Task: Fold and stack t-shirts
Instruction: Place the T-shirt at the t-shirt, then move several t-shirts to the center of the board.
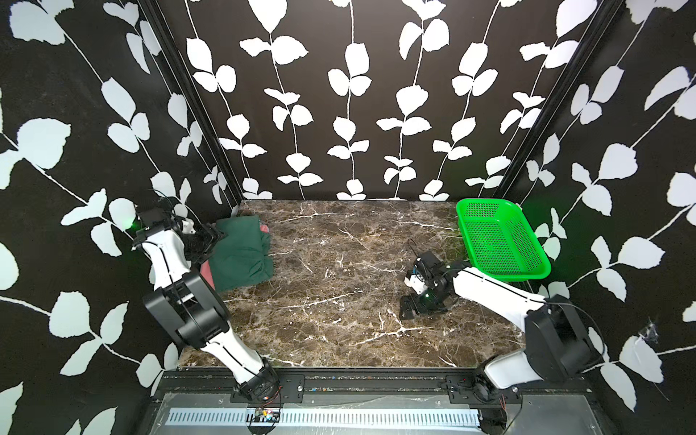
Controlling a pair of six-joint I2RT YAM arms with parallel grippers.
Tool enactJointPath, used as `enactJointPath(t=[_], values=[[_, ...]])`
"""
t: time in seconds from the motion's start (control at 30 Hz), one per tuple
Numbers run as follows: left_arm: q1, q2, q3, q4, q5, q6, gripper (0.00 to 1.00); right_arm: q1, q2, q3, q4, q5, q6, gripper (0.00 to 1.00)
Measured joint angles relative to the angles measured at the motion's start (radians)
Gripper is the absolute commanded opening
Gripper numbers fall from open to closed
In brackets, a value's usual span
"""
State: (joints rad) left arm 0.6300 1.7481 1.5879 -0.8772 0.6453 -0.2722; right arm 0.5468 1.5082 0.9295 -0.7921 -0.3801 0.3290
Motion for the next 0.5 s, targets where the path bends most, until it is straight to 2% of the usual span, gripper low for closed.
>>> enactJointPath(t=[0.1, 0.2, 0.27, 0.33, 0.5], values=[[-0.023, 0.005, -0.039, 0.035, 0.045, -0.010, 0.39, 0.000, 0.040, 0.000, 0.035, -0.018, 0.011, 0.97], [-0.039, 0.076, -0.037, 0.056, 0.068, -0.027, 0.48, 0.000, 0.047, 0.000, 0.063, -0.028, 0.024, 0.96], [-0.038, 0.134, -0.031, 0.080, 0.069, -0.054, 0.59, 0.000, 0.047, 0.000, 0.079, -0.029, 0.031, 0.95], [-0.038, 0.190, -0.014, 0.112, 0.069, -0.096, 0.62, 0.000, 0.044, -0.003, 0.095, -0.032, 0.039, 0.95], [-0.058, 0.370, 0.179, 0.145, 0.096, -0.198, 0.66, 0.000, 0.013, -0.049, 0.137, -0.041, 0.067, 0.95]])
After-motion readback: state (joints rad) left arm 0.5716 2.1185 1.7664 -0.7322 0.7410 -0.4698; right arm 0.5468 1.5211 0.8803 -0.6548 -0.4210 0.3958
